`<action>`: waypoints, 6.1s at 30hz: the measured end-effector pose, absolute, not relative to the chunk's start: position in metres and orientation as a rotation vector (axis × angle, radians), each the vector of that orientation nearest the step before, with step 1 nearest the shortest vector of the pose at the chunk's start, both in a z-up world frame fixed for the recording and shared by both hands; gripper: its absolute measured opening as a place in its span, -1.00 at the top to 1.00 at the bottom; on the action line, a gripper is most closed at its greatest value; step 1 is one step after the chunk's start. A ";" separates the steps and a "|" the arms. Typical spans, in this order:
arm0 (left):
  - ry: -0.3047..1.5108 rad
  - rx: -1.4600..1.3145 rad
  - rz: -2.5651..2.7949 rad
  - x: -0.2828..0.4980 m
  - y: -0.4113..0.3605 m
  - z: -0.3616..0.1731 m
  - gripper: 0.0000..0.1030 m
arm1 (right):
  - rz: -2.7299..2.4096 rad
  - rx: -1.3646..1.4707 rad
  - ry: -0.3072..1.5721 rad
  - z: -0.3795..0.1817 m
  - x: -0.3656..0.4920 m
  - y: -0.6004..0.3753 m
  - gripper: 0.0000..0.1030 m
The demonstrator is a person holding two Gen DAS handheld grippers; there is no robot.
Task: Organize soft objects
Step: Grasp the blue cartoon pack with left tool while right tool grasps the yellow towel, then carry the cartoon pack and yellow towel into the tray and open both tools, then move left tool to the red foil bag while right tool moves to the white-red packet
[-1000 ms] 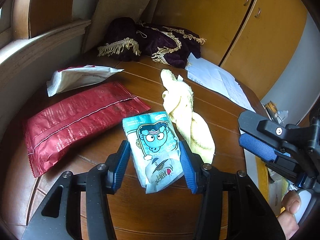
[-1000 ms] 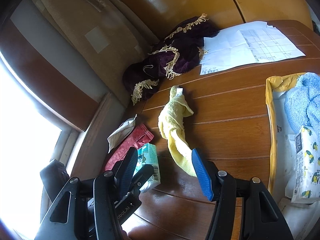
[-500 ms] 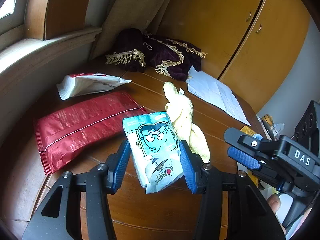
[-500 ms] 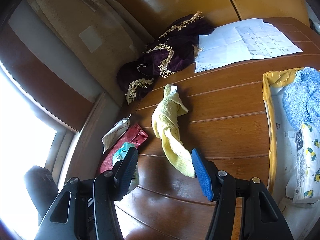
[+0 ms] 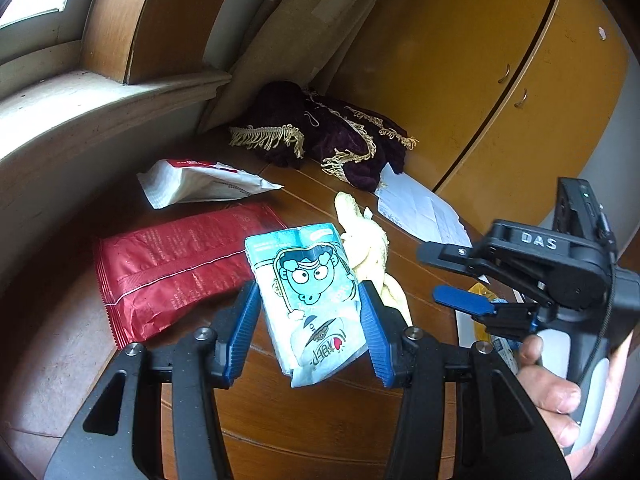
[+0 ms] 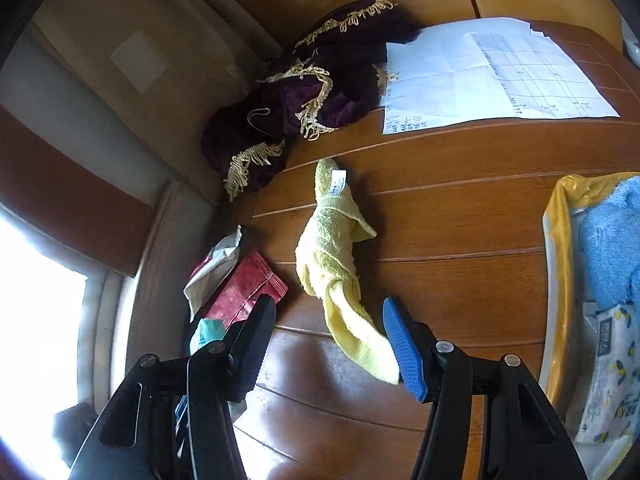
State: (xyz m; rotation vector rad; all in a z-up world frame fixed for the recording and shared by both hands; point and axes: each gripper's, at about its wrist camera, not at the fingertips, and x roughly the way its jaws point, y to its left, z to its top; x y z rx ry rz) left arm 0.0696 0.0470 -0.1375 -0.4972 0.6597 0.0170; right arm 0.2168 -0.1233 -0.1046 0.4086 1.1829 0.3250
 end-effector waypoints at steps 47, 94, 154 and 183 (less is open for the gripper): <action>0.671 -0.406 -0.077 0.074 0.020 -0.141 0.06 | 0.513 0.455 0.776 -0.071 0.096 -0.182 0.26; 0.887 -0.120 -0.561 0.021 -0.193 -0.144 0.06 | 0.178 0.390 0.789 -0.072 -0.007 -0.321 0.25; 0.889 -0.113 -0.024 0.133 0.084 -0.160 -0.52 | 0.540 0.274 0.846 -0.084 0.101 -0.123 -0.25; 0.912 -0.092 0.045 0.059 0.045 -0.160 -0.21 | 0.483 0.328 1.090 -0.067 0.180 -0.085 -0.26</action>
